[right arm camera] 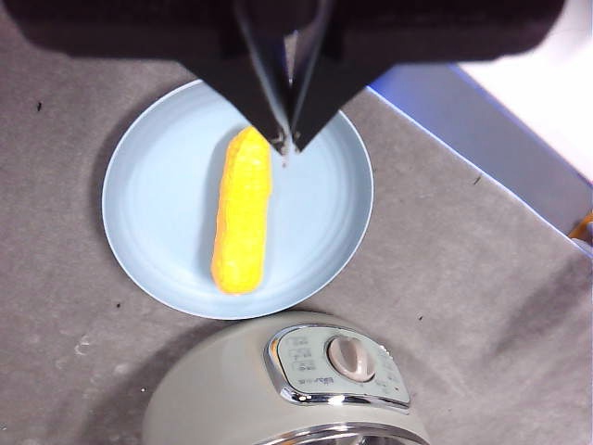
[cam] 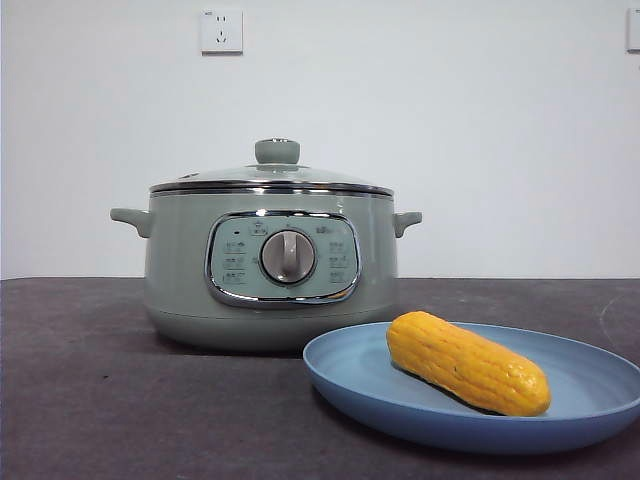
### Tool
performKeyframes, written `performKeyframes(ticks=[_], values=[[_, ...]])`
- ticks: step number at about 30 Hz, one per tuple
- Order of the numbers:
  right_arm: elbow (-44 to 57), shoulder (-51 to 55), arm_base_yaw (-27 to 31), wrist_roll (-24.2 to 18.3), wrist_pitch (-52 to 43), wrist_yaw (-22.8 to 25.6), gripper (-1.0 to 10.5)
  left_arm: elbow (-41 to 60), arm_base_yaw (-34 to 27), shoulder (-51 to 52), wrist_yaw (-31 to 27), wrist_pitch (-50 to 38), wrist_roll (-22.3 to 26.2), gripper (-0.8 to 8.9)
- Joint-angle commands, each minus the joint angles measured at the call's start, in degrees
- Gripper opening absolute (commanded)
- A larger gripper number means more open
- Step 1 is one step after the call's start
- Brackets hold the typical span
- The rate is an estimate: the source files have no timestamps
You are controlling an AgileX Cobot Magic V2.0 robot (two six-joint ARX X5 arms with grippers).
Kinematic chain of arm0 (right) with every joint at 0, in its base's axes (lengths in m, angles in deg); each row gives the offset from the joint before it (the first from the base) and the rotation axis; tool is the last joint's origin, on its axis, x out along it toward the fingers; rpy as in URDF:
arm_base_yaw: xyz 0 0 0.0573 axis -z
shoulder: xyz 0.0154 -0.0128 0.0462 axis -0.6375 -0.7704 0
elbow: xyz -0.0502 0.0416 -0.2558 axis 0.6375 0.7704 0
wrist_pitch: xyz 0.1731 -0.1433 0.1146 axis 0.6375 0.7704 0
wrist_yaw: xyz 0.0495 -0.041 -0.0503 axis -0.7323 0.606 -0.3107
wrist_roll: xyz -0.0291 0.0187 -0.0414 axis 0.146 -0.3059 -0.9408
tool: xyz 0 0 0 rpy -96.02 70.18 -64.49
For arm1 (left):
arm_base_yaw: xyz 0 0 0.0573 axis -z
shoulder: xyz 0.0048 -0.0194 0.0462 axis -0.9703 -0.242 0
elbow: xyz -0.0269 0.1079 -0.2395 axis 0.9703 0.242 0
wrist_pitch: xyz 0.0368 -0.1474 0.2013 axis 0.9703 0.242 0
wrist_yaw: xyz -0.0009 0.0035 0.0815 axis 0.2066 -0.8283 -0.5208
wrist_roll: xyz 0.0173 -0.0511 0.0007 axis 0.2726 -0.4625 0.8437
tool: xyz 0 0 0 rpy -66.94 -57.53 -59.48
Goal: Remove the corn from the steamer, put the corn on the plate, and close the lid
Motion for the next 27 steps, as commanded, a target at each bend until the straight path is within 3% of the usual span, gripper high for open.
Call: performKeyframes(ticks=[1, 23, 27], values=[[0.4, 0.0, -0.1, -0.1, -0.2, 0.2, 0.0, 0.8, -0.2, 0.1, 0.2, -0.2, -0.8, -0.04], [0.4, 0.0, -0.1, -0.4, -0.2, 0.2, 0.0, 0.7, -0.2, 0.1, 0.5, -0.2, -0.8, -0.04], [0.5, 1.1, 2.4, -8.1, -5.3, 3.9, 0.0, 0.7, -0.2, 0.1, 0.5, -0.2, -0.8, -0.04]])
